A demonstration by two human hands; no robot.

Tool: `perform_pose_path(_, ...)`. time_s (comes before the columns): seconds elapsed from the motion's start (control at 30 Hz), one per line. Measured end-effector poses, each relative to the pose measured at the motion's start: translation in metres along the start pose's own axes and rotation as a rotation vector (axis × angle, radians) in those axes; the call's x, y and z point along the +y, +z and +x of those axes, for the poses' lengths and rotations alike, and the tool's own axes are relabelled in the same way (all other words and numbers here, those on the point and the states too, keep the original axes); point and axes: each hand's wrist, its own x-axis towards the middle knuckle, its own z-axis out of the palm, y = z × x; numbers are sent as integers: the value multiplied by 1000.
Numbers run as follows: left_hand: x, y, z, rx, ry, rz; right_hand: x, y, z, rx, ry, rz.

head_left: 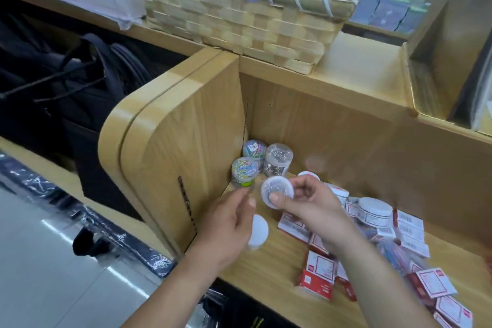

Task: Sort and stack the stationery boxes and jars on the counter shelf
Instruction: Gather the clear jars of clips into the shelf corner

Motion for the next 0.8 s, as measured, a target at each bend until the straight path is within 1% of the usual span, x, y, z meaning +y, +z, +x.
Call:
perform_pose_path(0.07, -11, -3, -3, 30, -13, 101, -2, 7, 18, 108, 63, -205)
perform_pose_path(0.1, -14, -4, -5, 22, -21, 131, -1, 10, 27, 125, 77, -290)
perform_pose_path(0.17, -16, -4, -8, -13, -16, 167, 4, 16, 43, 99, 83, -431)
perform_pose_path(0.23, -17, -4, -10, -55, -31, 164, 6, 22, 52, 82, 94, -507)
perform_pose_path(0.33, -22, -2, -10, -96, -60, 162, 3, 28, 56, 121, 95, -539)
perform_pose_path(0.53, -26, 0, -10, -103, 19, 267, -6, 19, 44, 141, 90, -565)
perform_pose_path(0.63, -22, 1, -10, -48, 93, 291, -20, -15, 16, 181, -7, -407)
perform_pose_path(0.7, -12, 6, -9, 11, 182, 309, -23, -47, -6, 284, -63, -337)
perform_pose_path(0.77, 4, 21, -7, 5, 243, 278, -13, -79, -21, 447, -102, -428)
perform_pose_path(0.8, 13, 31, -5, -27, 271, 239, -7, -90, -27, 495, -107, -486)
